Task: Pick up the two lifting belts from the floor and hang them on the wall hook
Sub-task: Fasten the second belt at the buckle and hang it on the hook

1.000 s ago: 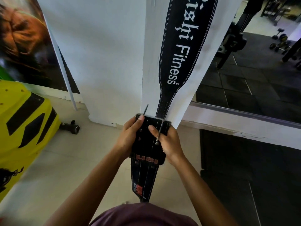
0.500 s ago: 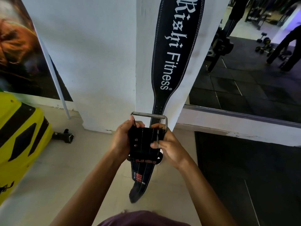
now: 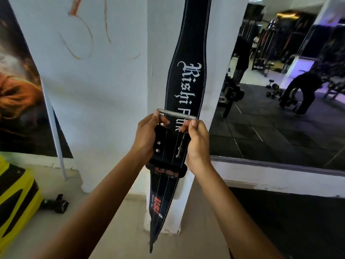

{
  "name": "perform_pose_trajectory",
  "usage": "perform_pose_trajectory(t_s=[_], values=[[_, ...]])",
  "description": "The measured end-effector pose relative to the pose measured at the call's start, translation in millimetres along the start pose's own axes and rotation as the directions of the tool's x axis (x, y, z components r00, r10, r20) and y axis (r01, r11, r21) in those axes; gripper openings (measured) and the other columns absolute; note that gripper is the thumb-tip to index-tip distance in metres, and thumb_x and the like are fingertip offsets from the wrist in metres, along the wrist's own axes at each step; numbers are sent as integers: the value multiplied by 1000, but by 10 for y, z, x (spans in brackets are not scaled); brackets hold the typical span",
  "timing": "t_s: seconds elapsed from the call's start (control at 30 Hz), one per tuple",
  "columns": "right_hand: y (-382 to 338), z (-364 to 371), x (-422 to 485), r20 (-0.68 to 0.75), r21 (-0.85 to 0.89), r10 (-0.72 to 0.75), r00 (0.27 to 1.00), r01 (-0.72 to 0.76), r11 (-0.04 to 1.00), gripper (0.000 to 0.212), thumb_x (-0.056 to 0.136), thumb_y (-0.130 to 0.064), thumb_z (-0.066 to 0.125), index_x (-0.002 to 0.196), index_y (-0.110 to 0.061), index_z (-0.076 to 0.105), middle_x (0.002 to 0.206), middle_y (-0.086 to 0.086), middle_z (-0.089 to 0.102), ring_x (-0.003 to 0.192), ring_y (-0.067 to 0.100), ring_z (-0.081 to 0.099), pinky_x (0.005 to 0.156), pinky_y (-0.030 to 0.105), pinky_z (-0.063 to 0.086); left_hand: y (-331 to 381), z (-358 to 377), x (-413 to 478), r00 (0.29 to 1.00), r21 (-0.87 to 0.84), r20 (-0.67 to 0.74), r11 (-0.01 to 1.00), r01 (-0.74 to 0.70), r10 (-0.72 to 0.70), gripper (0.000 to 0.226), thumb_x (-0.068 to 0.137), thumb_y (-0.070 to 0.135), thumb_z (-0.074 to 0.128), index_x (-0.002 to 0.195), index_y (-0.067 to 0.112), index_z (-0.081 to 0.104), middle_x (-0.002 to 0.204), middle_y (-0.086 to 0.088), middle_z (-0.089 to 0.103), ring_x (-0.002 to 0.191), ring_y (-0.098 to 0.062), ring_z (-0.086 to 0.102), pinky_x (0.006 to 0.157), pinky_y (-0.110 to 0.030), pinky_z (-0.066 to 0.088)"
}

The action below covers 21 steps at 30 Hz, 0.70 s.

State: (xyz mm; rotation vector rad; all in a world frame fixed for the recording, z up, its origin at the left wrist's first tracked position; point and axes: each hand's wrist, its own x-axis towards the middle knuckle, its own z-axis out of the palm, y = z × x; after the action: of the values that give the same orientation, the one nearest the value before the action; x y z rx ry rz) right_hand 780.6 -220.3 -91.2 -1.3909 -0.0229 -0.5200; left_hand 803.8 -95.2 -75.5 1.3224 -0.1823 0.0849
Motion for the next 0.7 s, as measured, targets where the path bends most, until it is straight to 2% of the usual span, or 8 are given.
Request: perform_pose_trajectory(t_s=[0.13, 0.23, 0.3, 0.37, 0.43, 0.5, 0.6, 0.7], values=[[-418, 40, 475, 48, -59, -178, 983, 180, 982, 26, 103, -18, 45, 86, -19, 64, 77, -4, 64, 69, -2, 62, 77, 18, 48, 465, 113, 318, 978, 182, 5, 962, -205, 208, 41, 100, 36, 41, 78, 10, 64, 68, 1, 64, 62, -10, 62, 58, -19, 48], [-926, 78, 882, 69, -137, -339, 938, 346, 928, 19, 101, -16, 49, 92, -13, 66, 75, -4, 64, 69, -7, 61, 73, 7, 45, 967, 234, 624, 926, 292, 47, 881, -372, 375, 43, 98, 42, 45, 77, 11, 68, 77, -7, 68, 75, -22, 63, 76, -42, 53], [-1310, 104, 1160, 105, -217, -425, 899, 438, 873, 16, 99, -17, 54, 93, -7, 66, 74, -4, 65, 68, -3, 60, 71, 14, 47, 1359, 306, 840, 880, 342, 61, 819, -461, 470, 47, 96, 44, 47, 78, 5, 68, 79, -17, 69, 72, -26, 62, 78, -52, 53], [-1741, 145, 1435, 160, -288, -493, 855, 518, 806, 17, 97, -19, 58, 93, -5, 66, 75, -4, 67, 69, 2, 62, 68, 22, 48, 1784, 385, 1045, 820, 402, 78, 735, -546, 566, 50, 96, 45, 48, 77, 3, 68, 78, -20, 69, 68, -25, 62, 77, -55, 53], [-2181, 221, 1680, 191, -315, -559, 807, 590, 744, 14, 96, -19, 59, 89, -9, 67, 77, -3, 69, 78, 14, 68, 75, 30, 52, 2221, 486, 1216, 742, 447, 97, 637, -628, 664, 52, 96, 44, 48, 74, 1, 66, 73, -21, 68, 66, -30, 62, 74, -54, 55], [-2607, 322, 1889, 184, -322, -638, 747, 660, 679, 15, 95, -19, 61, 86, -9, 67, 78, -1, 70, 80, 19, 69, 78, 33, 53, 2644, 616, 1366, 653, 484, 102, 535, -692, 751, 54, 97, 42, 47, 69, -1, 62, 65, -18, 65, 61, -31, 60, 67, -46, 54], [-3200, 481, 2166, 171, -322, -728, 664, 736, 596, 23, 93, -21, 65, 85, 0, 69, 78, 6, 73, 78, 20, 70, 73, 29, 53, 3204, 805, 1592, 565, 559, 80, 433, -708, 821, 52, 100, 35, 43, 66, -2, 59, 56, -3, 54, 55, -20, 50, 61, -31, 37], [-3655, 640, 2434, 151, -375, -741, 654, 732, 570, 28, 92, -21, 65, 74, 1, 69, 73, 5, 72, 68, 16, 65, 64, 23, 50, 3631, 944, 1822, 522, 623, 72, 370, -689, 850, 55, 101, 33, 40, 71, -8, 62, 69, -18, 64, 68, -33, 58, 67, -36, 45]])
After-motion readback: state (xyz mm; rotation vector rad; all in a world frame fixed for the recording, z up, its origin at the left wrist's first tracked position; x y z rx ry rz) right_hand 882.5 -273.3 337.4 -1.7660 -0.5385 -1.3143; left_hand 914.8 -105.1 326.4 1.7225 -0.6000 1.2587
